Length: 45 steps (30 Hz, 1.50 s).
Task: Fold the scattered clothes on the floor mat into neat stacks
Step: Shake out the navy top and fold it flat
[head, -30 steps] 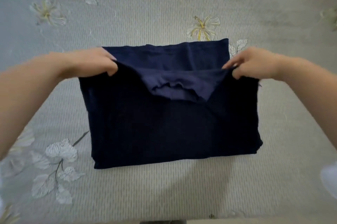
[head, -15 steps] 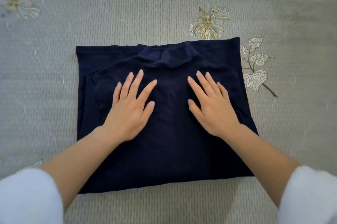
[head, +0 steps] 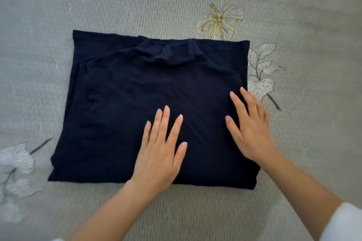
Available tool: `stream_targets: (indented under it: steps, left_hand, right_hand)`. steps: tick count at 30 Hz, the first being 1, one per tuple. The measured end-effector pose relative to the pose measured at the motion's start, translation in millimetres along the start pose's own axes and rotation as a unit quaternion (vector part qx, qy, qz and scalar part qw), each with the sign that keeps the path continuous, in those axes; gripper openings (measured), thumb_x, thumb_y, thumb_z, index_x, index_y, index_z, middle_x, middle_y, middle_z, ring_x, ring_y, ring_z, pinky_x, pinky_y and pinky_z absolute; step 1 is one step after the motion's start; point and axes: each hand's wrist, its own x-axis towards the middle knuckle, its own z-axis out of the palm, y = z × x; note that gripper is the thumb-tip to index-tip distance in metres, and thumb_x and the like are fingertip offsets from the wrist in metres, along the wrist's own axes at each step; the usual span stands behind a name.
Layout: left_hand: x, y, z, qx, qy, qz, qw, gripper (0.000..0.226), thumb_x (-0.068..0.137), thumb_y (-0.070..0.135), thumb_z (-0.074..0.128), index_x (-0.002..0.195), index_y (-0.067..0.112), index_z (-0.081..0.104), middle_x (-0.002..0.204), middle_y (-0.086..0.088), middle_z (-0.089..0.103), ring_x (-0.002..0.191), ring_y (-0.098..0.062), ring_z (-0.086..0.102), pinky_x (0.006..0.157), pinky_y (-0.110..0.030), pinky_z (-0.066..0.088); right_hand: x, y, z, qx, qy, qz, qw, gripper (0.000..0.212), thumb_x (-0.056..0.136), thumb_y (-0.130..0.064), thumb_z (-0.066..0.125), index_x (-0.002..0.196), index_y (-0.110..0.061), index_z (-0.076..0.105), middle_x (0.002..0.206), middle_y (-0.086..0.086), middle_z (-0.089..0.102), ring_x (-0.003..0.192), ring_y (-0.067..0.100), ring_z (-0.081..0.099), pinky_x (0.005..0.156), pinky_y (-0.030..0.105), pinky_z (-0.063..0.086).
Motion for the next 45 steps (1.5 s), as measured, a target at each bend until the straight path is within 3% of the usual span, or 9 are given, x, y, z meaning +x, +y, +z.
stream_targets:
  steps: [6,9,14,17,21,28,32,40,45]
  left_hand:
    - [-11.9,90.6,35.6,-0.03,-0.07,0.08,0.994,0.083,0.091,0.062,0.032,0.152,0.012,0.007,0.159,-0.014,-0.005,0.147,-0.025,-0.007,0.118,-0.047,0.007]
    - [-10.6,102.7,52.1,-0.007,-0.133,0.072,0.988,0.106,0.084,0.071,0.038,0.144,0.013,-0.029,0.146,-0.014,-0.043,0.136,-0.025,-0.04,0.112,-0.043,-0.02]
    - [-14.6,101.0,53.1,0.002,-0.11,0.067,0.992,0.085,0.096,0.033,0.041,0.146,0.013,-0.024,0.146,-0.012,-0.043,0.136,-0.025,-0.038,0.108,-0.037,-0.025]
    - [-15.4,95.4,40.0,-0.225,-0.102,0.036,0.968,0.066,0.095,0.021,0.043,0.152,0.022,0.01,0.158,0.006,-0.012,0.142,-0.005,-0.02,0.114,-0.022,-0.014]
    - [-22.3,73.5,-12.7,-0.568,-0.021,-0.113,0.815,0.035,0.093,0.003,0.048,0.113,0.029,0.061,0.104,0.011,0.066,0.09,0.001,0.058,0.08,-0.014,0.044]
    - [-70.4,-4.9,-70.4,-0.757,0.164,-0.247,0.582,0.027,0.079,0.01,0.064,0.096,0.028,0.074,0.104,0.001,0.073,0.098,-0.013,0.068,0.076,-0.026,0.056]
    - [-89.5,-49.9,-78.4,-0.779,0.283,-0.322,0.458,0.032,0.077,-0.002,0.056,0.09,0.022,0.073,0.098,-0.001,0.073,0.088,-0.014,0.07,0.069,-0.027,0.057]
    - [-132.9,-96.2,-37.5,-0.656,0.261,-0.537,0.462,0.018,0.092,0.032,0.056,0.099,0.017,0.063,0.104,-0.007,0.07,0.089,-0.018,0.069,0.071,-0.03,0.055]
    - [-117.7,-78.8,-34.1,-0.722,0.106,-0.483,0.483,0.033,0.083,0.051,0.061,0.107,0.028,0.064,0.097,0.007,0.074,0.087,-0.009,0.071,0.07,-0.028,0.055]
  right_hand:
    - [31.9,10.4,-30.6,0.282,0.044,0.193,0.939,0.051,0.087,-0.032,0.063,0.132,-0.018,0.045,0.127,0.0,0.046,0.092,0.0,0.051,0.085,0.021,0.038]
    - [51.6,0.8,-34.0,0.297,-0.001,0.23,0.927,0.067,0.079,-0.038,0.071,0.135,-0.015,0.041,0.129,0.003,0.048,0.104,0.01,0.054,0.092,0.031,0.044]
    - [70.8,-16.3,-34.2,0.337,-0.023,0.283,0.898,0.053,0.074,-0.018,0.078,0.114,-0.012,0.043,0.115,0.008,0.058,0.099,0.022,0.061,0.082,0.034,0.052]
    - [78.7,-25.2,-46.1,0.455,-0.028,0.338,0.824,0.027,0.07,-0.006,0.075,0.094,-0.004,0.062,0.089,0.008,0.07,0.079,0.023,0.067,0.056,0.024,0.054]
    - [87.4,-49.3,-64.6,0.54,-0.108,0.355,0.755,0.044,0.07,-0.015,0.073,0.114,-0.009,0.067,0.107,0.009,0.072,0.097,0.026,0.069,0.089,0.041,0.055]
    - [115.3,-178.5,-73.0,0.542,-0.008,0.191,0.818,0.027,0.071,-0.01,0.064,0.092,-0.015,0.047,0.08,0.003,0.051,0.066,0.017,0.052,0.049,0.024,0.041]
    - [119.6,-262.8,-53.6,0.513,-0.091,0.06,0.852,0.068,0.074,-0.02,0.069,0.135,-0.02,0.041,0.095,0.001,0.062,0.072,0.013,0.062,0.049,0.022,0.048]
    - [81.6,-235.4,1.9,0.247,-0.052,0.055,0.966,0.056,0.085,-0.021,0.061,0.136,-0.014,0.04,0.117,0.001,0.051,0.092,0.011,0.056,0.086,0.027,0.045]
    - [74.2,-202.5,16.6,0.3,-0.08,0.228,0.923,0.06,0.082,-0.027,0.069,0.131,-0.007,0.041,0.131,0.012,0.048,0.11,0.025,0.054,0.095,0.039,0.045]
